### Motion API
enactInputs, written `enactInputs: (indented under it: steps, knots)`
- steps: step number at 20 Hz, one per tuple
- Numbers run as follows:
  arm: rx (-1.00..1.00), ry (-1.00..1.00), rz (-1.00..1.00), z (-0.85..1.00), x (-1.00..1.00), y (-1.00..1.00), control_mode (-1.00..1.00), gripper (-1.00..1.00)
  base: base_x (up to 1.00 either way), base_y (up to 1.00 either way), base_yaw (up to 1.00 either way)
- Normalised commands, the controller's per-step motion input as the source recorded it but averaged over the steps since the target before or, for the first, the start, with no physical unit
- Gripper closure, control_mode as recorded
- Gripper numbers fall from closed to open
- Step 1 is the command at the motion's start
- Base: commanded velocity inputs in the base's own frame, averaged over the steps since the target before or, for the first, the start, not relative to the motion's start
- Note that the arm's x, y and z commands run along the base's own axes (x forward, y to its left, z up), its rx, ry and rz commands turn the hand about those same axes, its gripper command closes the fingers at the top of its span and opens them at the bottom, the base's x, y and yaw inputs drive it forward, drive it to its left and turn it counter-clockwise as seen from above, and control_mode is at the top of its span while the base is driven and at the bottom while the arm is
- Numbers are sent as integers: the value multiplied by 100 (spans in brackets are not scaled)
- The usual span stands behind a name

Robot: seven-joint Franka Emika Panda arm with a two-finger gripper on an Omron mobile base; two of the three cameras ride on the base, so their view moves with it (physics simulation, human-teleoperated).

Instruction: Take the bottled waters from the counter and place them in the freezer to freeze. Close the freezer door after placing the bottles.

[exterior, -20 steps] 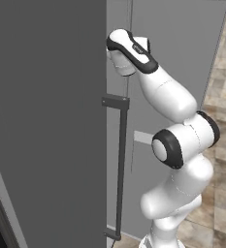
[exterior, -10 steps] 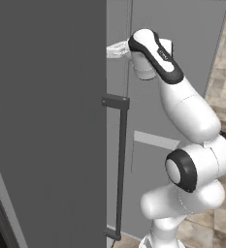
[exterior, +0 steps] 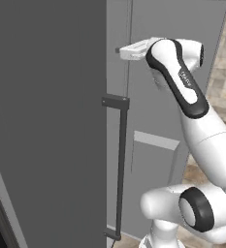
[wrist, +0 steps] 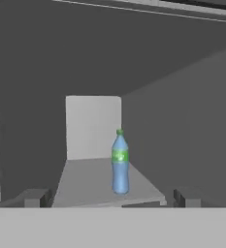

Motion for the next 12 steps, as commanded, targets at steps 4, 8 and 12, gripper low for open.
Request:
enactInputs:
  steps: [4,8,12]
  knots:
    - [0,5,-31,0,-100,-65,-100,-100,0,0,0]
    - [-1,12,-29,0,-100,-43,-100,-100,0,0,0]
    - [-1,25,-29,-1,-100,-34,-100,-100,0,0,0]
